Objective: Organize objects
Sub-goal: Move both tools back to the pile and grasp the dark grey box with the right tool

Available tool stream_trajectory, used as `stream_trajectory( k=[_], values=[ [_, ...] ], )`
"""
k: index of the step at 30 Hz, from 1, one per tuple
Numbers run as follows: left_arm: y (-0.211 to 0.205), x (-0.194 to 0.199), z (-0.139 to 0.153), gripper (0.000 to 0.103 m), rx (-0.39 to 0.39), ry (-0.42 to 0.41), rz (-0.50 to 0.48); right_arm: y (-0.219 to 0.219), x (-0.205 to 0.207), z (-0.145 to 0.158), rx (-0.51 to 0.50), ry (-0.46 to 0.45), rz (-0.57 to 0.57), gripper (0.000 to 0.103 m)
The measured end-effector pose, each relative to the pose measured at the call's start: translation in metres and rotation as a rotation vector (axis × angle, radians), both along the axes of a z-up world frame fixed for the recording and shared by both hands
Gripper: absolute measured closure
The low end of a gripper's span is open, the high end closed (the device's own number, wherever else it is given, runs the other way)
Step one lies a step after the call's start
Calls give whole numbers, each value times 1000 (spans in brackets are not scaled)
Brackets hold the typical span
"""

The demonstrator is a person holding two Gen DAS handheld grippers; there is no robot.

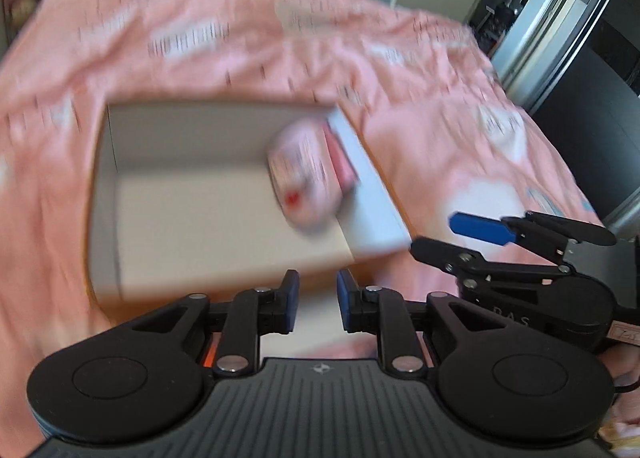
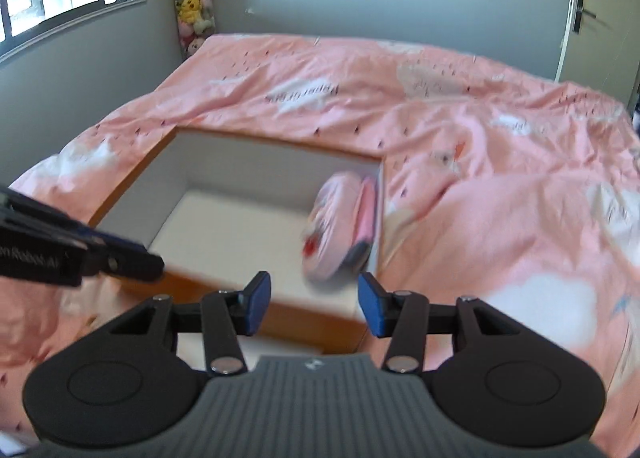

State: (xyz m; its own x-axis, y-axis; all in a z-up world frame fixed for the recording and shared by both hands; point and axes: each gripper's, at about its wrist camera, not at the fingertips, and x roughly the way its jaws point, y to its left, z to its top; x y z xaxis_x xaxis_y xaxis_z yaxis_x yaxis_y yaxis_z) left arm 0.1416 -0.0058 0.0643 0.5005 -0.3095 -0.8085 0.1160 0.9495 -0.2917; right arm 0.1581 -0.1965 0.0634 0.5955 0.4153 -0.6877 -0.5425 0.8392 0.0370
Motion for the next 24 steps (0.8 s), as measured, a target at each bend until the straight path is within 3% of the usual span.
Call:
stream_trajectory(
  k=[8,16,24],
  values=[
    [-20,-45,-60,81,13,201,24,-10,-58,-38,-49,103,-58,53],
    [-31,-60,-83,81,61,253,16,-19,-93,-61,-94,176,-89,59],
    [-34,-71,-88,80,-6,310,2,-23,-106,-75,-135,226,-112,79]
  ],
)
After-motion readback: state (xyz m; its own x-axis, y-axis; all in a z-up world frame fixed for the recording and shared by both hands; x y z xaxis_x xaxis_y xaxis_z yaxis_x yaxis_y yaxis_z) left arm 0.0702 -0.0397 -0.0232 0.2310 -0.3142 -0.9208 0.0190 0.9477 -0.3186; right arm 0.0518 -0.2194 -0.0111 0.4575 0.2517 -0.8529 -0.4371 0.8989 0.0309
